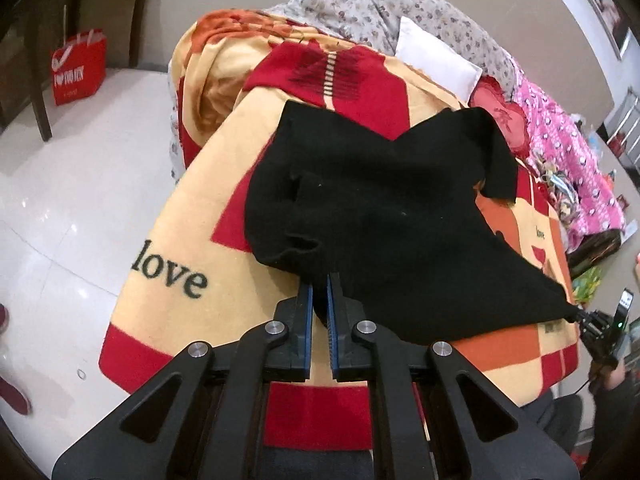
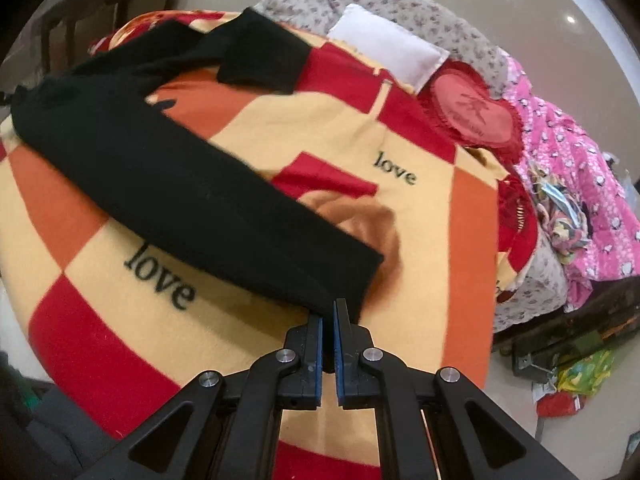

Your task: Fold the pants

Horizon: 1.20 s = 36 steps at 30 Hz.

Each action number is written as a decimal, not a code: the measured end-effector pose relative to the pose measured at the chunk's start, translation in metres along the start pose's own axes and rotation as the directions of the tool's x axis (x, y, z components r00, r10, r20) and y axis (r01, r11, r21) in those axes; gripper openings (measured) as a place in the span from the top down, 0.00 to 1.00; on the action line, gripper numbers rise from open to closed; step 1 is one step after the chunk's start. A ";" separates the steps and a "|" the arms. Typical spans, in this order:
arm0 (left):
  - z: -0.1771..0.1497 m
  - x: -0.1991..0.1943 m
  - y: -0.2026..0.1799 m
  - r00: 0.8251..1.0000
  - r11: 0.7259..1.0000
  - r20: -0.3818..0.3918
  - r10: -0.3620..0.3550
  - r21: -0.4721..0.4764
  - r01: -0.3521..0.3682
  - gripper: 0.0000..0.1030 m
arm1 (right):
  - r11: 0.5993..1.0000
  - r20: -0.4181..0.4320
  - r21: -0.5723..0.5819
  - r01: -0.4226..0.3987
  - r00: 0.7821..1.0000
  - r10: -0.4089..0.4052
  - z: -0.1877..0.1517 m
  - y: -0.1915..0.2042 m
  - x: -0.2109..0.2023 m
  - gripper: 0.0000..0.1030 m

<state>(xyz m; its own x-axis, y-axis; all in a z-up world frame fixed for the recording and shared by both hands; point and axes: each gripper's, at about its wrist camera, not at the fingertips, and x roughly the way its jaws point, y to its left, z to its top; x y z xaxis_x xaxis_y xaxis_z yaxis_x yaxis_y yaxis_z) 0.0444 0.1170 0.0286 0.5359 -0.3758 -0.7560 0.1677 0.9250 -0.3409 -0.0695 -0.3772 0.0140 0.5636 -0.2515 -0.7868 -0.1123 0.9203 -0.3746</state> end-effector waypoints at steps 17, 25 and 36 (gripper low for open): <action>0.016 0.028 -0.069 0.996 0.966 0.076 0.039 0.252 -0.057 0.76 | 0.986 -0.007 0.134 -0.096 0.995 0.098 0.029 -0.001 -0.015 0.89; 0.000 0.062 -0.042 0.997 0.987 -0.062 0.041 0.160 -0.030 0.76 | 0.962 -0.088 0.239 -0.136 0.983 0.161 0.016 -0.004 0.014 0.86; 0.007 0.066 -0.038 0.998 0.992 -0.049 0.039 0.119 -0.033 0.75 | 0.944 -0.040 0.270 -0.192 0.977 0.211 0.048 -0.005 0.033 0.78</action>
<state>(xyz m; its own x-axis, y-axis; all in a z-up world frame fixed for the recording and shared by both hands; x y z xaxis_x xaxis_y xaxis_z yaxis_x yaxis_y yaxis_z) 0.0796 0.0573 -0.0044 0.5006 -0.3416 -0.7954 0.2469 0.9370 -0.2470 -0.0114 -0.3756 0.0133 0.4944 -0.0637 -0.8669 0.0061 0.9975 -0.0698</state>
